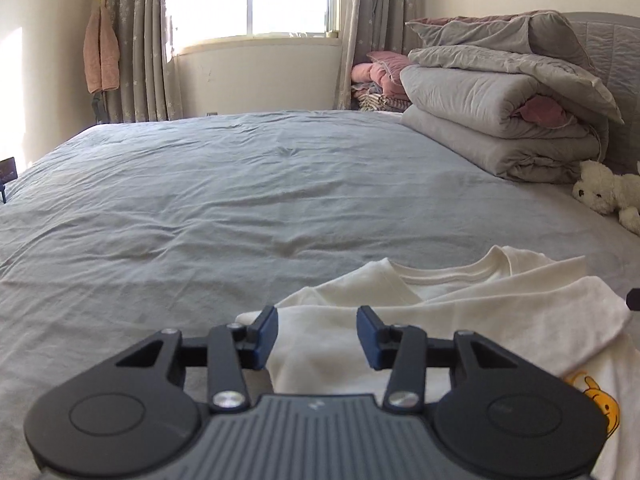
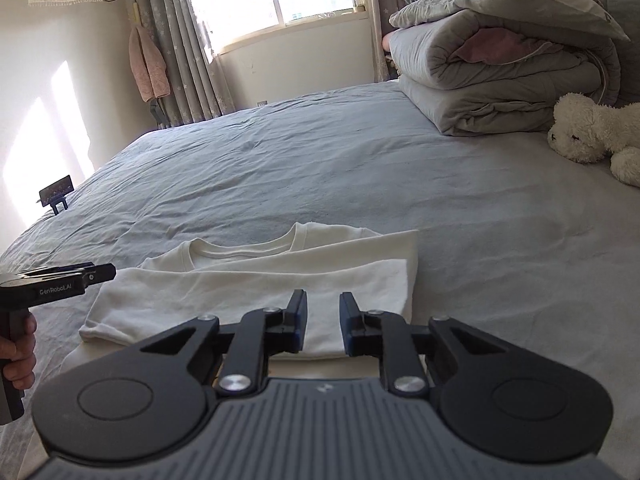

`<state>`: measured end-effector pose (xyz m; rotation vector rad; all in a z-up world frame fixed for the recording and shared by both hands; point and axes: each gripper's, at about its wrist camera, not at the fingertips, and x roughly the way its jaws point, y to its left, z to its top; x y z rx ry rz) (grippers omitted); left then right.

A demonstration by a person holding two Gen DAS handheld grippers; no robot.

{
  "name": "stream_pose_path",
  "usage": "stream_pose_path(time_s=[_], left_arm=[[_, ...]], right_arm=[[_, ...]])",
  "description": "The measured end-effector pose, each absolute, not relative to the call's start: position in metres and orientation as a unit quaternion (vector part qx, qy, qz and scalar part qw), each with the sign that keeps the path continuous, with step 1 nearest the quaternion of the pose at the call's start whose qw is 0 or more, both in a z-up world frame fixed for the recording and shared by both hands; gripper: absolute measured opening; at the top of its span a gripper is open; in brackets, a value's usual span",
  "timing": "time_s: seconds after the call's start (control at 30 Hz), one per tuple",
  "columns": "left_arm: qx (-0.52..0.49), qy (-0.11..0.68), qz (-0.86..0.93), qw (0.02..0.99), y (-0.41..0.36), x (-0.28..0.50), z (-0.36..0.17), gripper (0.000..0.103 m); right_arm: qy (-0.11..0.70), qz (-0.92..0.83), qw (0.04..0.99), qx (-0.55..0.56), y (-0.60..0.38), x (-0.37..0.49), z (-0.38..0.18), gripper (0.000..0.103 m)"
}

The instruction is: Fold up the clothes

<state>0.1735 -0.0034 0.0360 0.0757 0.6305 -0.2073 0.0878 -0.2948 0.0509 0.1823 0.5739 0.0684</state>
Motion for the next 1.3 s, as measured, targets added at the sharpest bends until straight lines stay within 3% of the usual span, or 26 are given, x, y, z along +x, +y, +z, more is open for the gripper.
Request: stream_pose_path(time_s=[0.1, 0.13, 0.37, 0.5, 0.63, 0.7, 0.73, 0.8, 0.87, 1.07, 1.17, 1.3], left_arm=[[0.051, 0.319, -0.093, 0.942, -0.001, 0.179, 0.022, 0.034], [0.056, 0.316, -0.095, 0.942, 0.0, 0.179, 0.02, 0.034], [0.043, 0.321, -0.099, 0.941, 0.005, 0.183, 0.019, 0.034], [0.05, 0.321, -0.093, 0.941, 0.002, 0.182, 0.019, 0.034], [0.046, 0.313, -0.093, 0.944, 0.004, 0.178, 0.019, 0.034], [0.04, 0.31, -0.095, 0.945, 0.009, 0.176, 0.024, 0.036], [0.038, 0.31, -0.094, 0.945, 0.012, 0.173, 0.03, 0.038], [0.027, 0.289, -0.087, 0.953, 0.02, 0.159, 0.046, 0.038], [0.018, 0.282, -0.084, 0.955, 0.028, 0.141, 0.06, 0.038], [-0.029, 0.318, -0.106, 0.942, 0.027, 0.057, 0.055, 0.037], [0.005, 0.349, -0.103, 0.932, 0.016, 0.022, 0.037, 0.035], [0.04, 0.349, -0.088, 0.932, 0.017, -0.02, 0.024, 0.032]], right_arm=[[0.319, 0.008, 0.947, 0.042, -0.293, 0.119, 0.028, 0.019], [0.338, -0.007, 0.941, 0.021, -0.293, 0.129, 0.017, 0.012], [0.328, -0.005, 0.944, 0.034, -0.306, 0.128, 0.014, 0.009], [0.31, -0.024, 0.95, 0.029, -0.304, 0.109, 0.02, 0.017], [0.333, -0.02, 0.943, -0.001, -0.305, 0.111, 0.009, 0.014], [0.342, -0.029, 0.939, 0.006, -0.307, 0.111, 0.021, 0.018], [0.339, -0.038, 0.94, 0.017, -0.31, 0.107, 0.03, 0.025], [0.327, -0.043, 0.943, 0.034, -0.314, 0.094, 0.044, 0.027], [0.318, -0.029, 0.947, 0.042, -0.314, 0.069, 0.053, 0.041], [0.384, -0.042, 0.918, 0.085, -0.297, 0.005, 0.02, 0.055], [0.363, -0.061, 0.929, 0.031, -0.275, -0.023, 0.014, 0.059], [0.371, -0.056, 0.926, 0.04, -0.276, -0.046, 0.015, 0.06]])
